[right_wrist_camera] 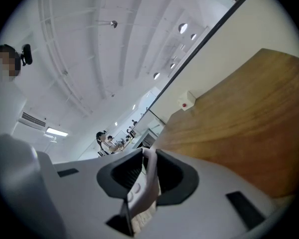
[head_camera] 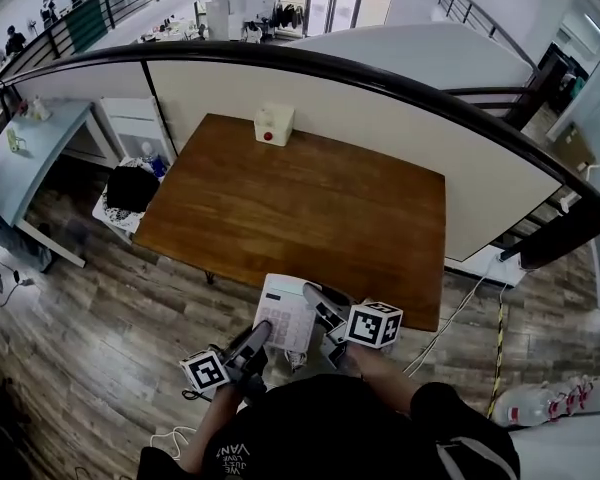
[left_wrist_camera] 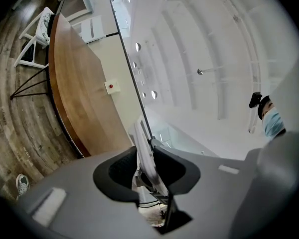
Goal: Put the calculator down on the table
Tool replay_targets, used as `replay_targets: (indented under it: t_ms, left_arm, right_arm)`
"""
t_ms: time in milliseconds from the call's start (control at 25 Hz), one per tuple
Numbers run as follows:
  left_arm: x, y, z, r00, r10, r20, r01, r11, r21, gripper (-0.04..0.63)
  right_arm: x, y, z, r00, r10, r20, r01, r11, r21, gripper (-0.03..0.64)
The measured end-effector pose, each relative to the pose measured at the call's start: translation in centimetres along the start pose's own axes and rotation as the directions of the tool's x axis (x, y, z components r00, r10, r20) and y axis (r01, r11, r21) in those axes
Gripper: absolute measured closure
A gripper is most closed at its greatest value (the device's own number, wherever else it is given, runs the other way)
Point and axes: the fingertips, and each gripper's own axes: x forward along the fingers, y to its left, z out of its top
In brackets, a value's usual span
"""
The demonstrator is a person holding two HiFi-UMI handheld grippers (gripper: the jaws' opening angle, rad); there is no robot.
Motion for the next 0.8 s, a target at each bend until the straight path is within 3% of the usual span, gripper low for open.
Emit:
replay_targets:
  t_ms: [240, 440, 800]
  left_arm:
    - [4.1, 1.5, 2.8, 1.0, 0.012, 0.002, -0.012, 1.0, -0.002, 0.502]
    - [6.8, 3.1, 5.0, 1.0, 0.03, -0.001, -0.03, 0.999, 0.044, 0.502]
    - [9.5, 4.8, 7.1, 0.999, 0.043, 0.008, -0.043, 0.999, 0.0, 0.502]
  right_arm:
    - [2.7, -2.8, 3.5, 1.0, 0.005, -0.007, -0.005, 1.0, -0.004, 0.543]
    - [4.8, -5.1, 5.8, 1.0, 0.008, -0.015, -0.008, 1.0, -0.001, 0.543]
    - [7.5, -7.6, 7.6, 0.999, -0.003, -0.049, 0.003, 1.0, 0.005, 0.543]
